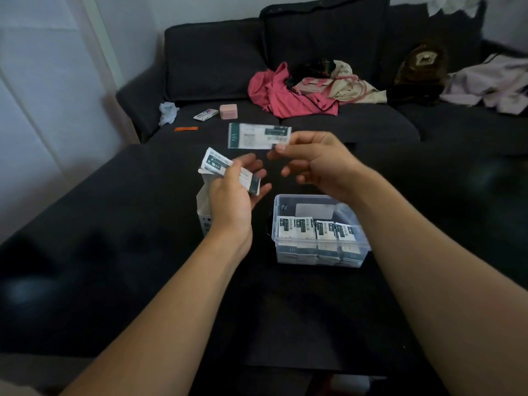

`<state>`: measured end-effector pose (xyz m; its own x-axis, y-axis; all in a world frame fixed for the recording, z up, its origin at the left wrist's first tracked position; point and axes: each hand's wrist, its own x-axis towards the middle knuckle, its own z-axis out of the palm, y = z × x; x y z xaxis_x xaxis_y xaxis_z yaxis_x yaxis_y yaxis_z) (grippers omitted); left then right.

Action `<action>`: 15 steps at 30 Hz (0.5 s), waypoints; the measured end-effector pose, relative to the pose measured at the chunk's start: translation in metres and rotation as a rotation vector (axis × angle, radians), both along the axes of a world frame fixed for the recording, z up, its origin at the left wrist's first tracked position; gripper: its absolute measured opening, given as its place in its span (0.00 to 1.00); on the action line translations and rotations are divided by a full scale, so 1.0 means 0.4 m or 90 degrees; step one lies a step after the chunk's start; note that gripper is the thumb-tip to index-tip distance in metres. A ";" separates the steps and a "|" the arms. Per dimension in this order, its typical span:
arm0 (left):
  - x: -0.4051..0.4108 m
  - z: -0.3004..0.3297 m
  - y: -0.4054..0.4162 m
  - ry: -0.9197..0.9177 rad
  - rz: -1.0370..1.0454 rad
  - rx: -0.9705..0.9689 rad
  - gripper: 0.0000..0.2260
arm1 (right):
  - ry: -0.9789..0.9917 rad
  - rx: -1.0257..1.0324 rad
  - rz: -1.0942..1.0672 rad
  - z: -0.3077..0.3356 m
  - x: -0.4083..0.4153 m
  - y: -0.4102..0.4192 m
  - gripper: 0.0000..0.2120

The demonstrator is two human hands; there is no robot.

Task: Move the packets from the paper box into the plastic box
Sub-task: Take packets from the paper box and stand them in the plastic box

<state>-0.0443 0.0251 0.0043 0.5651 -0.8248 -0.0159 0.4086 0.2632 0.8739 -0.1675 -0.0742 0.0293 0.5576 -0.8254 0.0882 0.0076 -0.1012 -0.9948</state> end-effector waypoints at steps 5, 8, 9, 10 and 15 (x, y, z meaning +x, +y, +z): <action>0.008 0.003 0.027 -0.074 -0.189 0.111 0.12 | 0.165 -0.094 0.125 0.072 -0.122 -0.016 0.06; 0.003 -0.001 0.037 -0.124 -0.352 0.217 0.21 | 0.386 -0.174 0.159 0.099 -0.132 -0.011 0.07; 0.000 -0.004 0.035 -0.136 -0.399 0.226 0.25 | 0.453 -0.192 0.162 0.102 -0.125 -0.010 0.07; 0.000 -0.008 0.032 -0.148 -0.439 0.228 0.29 | 0.502 -0.202 0.163 0.101 -0.114 -0.008 0.07; -0.010 -0.020 0.022 -0.203 -0.454 0.252 0.22 | 0.581 -0.244 0.170 0.080 -0.070 -0.001 0.06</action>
<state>-0.0483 0.0337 -0.0038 -0.0574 -0.9504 -0.3058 0.0809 -0.3097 0.9474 -0.1954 -0.0745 0.0615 0.7065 -0.6694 -0.2297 -0.6664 -0.5200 -0.5342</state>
